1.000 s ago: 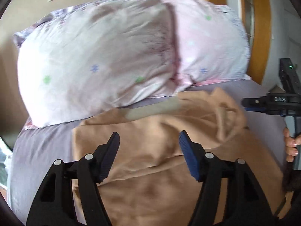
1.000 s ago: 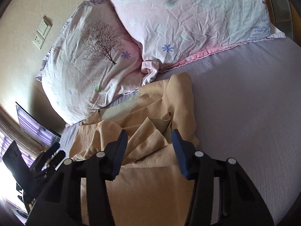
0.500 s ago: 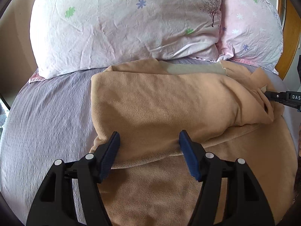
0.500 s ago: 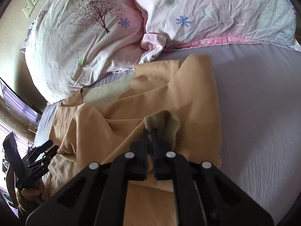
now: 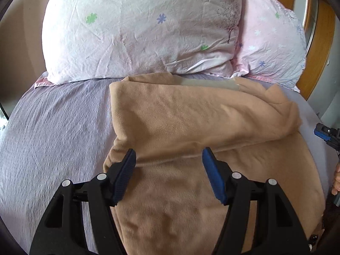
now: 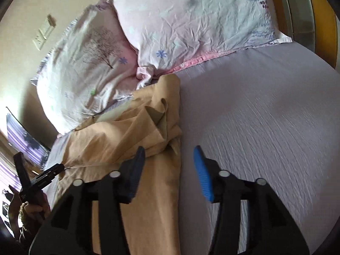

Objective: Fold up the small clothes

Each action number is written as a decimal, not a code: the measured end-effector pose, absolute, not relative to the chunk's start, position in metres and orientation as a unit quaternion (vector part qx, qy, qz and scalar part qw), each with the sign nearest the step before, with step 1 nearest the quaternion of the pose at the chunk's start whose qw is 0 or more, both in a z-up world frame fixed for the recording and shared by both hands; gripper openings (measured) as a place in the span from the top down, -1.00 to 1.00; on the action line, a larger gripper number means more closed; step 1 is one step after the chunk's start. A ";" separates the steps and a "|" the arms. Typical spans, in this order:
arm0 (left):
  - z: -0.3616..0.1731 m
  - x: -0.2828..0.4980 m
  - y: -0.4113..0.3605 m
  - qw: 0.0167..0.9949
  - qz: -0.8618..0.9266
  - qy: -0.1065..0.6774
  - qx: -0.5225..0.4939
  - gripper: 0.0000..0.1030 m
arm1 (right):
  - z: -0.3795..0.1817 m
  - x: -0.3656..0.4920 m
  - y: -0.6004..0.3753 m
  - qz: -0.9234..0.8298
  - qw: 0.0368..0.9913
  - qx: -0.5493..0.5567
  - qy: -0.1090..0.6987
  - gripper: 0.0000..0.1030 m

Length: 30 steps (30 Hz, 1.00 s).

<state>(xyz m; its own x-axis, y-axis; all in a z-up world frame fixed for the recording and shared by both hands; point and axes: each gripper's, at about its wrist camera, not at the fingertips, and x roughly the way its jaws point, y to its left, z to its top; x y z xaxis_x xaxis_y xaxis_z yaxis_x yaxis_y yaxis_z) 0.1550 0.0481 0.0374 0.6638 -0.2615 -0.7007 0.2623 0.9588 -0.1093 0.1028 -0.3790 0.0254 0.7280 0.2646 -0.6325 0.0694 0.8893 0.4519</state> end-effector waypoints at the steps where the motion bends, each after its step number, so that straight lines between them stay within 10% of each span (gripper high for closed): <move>1: 0.043 0.141 0.054 0.914 -0.154 0.375 -0.004 -0.28 | 0.029 0.087 -0.379 0.072 0.903 0.232 0.355 -0.18; 10: 0.036 -0.019 0.144 0.890 -0.263 0.354 -0.112 -0.68 | 0.022 -0.070 -0.372 0.251 0.866 0.227 0.368 -0.64; 20: -0.051 -0.053 0.170 0.837 -0.288 0.407 -0.226 -0.68 | -0.062 -0.080 -0.360 0.271 0.803 0.273 0.455 -0.63; 22: -0.058 -0.046 0.162 0.827 -0.309 0.401 -0.246 -0.66 | -0.068 -0.076 -0.355 0.298 0.794 0.294 0.441 -0.22; 25: -0.068 -0.035 0.151 0.805 -0.330 0.410 -0.272 -0.08 | -0.073 -0.073 -0.350 0.334 0.778 0.318 0.427 0.86; 27: -0.073 -0.034 0.148 0.779 -0.355 0.420 -0.299 0.72 | -0.066 -0.078 -0.350 0.347 0.779 0.317 0.415 0.88; 30: -0.061 -0.037 0.149 0.761 -0.374 0.417 -0.327 0.92 | -0.036 -0.083 -0.350 0.371 0.788 0.313 0.379 0.88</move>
